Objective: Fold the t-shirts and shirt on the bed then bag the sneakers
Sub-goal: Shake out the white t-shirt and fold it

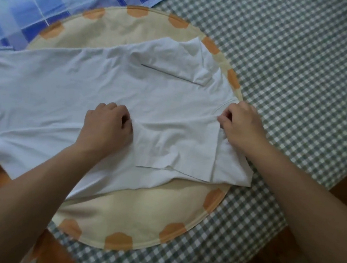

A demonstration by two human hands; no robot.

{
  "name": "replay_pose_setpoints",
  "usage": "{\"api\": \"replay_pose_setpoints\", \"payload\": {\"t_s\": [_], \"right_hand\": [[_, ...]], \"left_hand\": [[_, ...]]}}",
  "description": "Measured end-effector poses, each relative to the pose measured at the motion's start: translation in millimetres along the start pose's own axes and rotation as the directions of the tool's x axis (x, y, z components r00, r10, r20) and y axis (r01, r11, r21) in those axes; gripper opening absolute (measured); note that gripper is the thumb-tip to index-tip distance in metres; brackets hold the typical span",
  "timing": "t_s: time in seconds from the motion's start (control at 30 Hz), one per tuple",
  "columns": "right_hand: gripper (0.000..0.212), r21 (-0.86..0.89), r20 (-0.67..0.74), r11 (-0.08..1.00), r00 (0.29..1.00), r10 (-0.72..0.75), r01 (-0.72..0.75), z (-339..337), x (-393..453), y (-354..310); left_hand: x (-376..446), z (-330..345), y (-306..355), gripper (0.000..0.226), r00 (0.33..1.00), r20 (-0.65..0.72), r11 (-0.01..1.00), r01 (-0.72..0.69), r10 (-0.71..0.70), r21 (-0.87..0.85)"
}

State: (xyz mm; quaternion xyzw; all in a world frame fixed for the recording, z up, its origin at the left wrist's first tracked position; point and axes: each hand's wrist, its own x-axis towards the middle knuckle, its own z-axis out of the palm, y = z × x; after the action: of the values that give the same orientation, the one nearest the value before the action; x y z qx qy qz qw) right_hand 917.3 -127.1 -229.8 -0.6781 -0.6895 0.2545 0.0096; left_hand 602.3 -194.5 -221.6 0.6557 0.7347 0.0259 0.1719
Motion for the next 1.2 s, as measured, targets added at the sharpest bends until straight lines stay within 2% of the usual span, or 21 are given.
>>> {"api": "replay_pose_setpoints", "payload": {"t_s": [0.1,0.17,0.23,0.3,0.37,0.43,0.5,0.53,0.6,0.7,0.77,0.83,0.87,0.9,0.93,0.97,1.0,1.03,1.1,1.13,1.2], "right_hand": [[0.026,0.052,-0.198,0.998,0.98,0.033,-0.023,7,-22,-10],[0.03,0.065,-0.345,0.997,0.937,0.054,-0.034,10,-56,-16],[0.033,0.046,-0.37,0.986,0.914,0.165,-0.159,13,-97,-12],[0.043,0.134,-0.234,0.883,0.852,0.469,-0.449,15,-131,-3],[0.046,0.313,0.0,0.672,0.707,0.707,-0.672,17,-145,0],[0.037,0.439,0.115,0.553,0.655,0.747,-0.708,21,-143,3],[0.018,0.58,0.105,0.488,0.654,0.749,-0.652,20,-136,10],[0.009,0.618,0.054,0.493,0.659,0.75,-0.612,15,-132,15],[0.007,0.602,-0.087,0.588,0.687,0.721,-0.54,4,-127,28],[0.016,0.546,-0.117,0.618,0.679,0.725,-0.566,-1,-128,44],[0.024,0.511,-0.095,0.605,0.659,0.746,-0.611,4,-130,47],[0.029,0.418,-0.167,0.645,0.643,0.747,-0.64,7,-130,37],[0.034,0.311,-0.263,0.706,0.656,0.707,-0.636,8,-128,27],[0.038,0.182,-0.363,0.783,0.7,0.615,-0.594,10,-125,14],[0.04,0.07,-0.417,0.869,0.777,0.472,-0.49,14,-121,-1],[0.038,-0.013,-0.401,0.946,0.868,0.292,-0.324,21,-113,-17],[0.036,-0.074,-0.322,0.989,0.941,0.099,-0.129,31,-104,-33],[0.039,-0.11,-0.217,0.993,0.974,-0.069,0.046,41,-94,-49],[0.047,-0.131,-0.057,0.965,0.97,-0.237,0.228,58,-76,-74],[0.045,-0.144,-0.024,0.957,0.966,-0.258,0.252,63,-66,-83],[0.03,-0.196,0.001,0.948,0.967,-0.255,0.25,66,-52,-94]], "left_hand": [[-27,4,13,0.021,0.987,-0.16,0.999,0.03,-0.033,-0.021],[-57,6,19,0.016,0.965,-0.242,0.994,-0.109,0.101,-0.016],[-90,14,17,0.018,0.95,-0.182,0.964,-0.265,0.255,-0.031],[-117,21,15,0.028,0.933,-0.019,0.931,-0.361,0.36,-0.061],[-133,29,16,0.03,0.91,0.102,0.915,-0.399,0.402,-0.052],[-132,35,23,0.02,0.911,0.096,0.916,-0.397,0.4,-0.055],[-124,36,32,0.007,0.911,0.049,0.911,-0.407,0.41,-0.064],[-121,36,38,0.003,0.903,0.044,0.903,-0.423,0.427,-0.078],[-122,33,49,0.005,0.883,0.062,0.883,-0.458,0.465,-0.107],[-135,35,62,0.016,0.869,0.097,0.872,-0.475,0.486,-0.116],[-144,36,58,0.026,0.899,0.051,0.898,-0.427,0.434,-0.107],[-143,26,38,0.034,0.953,-0.058,0.948,-0.3,0.296,-0.102],[-138,20,18,0.038,0.974,-0.113,0.974,-0.209,0.198,-0.093],[-133,14,-6,0.042,0.983,-0.159,0.992,-0.108,0.096,-0.069],[-125,7,-34,0.046,0.982,-0.187,0.999,-0.01,0.003,-0.038],[-116,0,-63,0.049,0.976,-0.206,0.998,0.067,-0.066,-0.002],[-106,-7,-91,0.051,0.971,-0.209,0.992,0.126,-0.118,0.027],[-98,-14,-114,0.05,0.97,-0.198,0.986,0.156,-0.14,0.065],[-82,-27,-150,0.045,0.987,-0.121,0.977,0.124,-0.104,0.173],[-75,-34,-161,0.042,0.995,-0.078,0.974,0.077,-0.062,0.212],[-64,-51,-170,0.032,0.999,-0.008,0.985,0.05,-0.05,0.167]]}}
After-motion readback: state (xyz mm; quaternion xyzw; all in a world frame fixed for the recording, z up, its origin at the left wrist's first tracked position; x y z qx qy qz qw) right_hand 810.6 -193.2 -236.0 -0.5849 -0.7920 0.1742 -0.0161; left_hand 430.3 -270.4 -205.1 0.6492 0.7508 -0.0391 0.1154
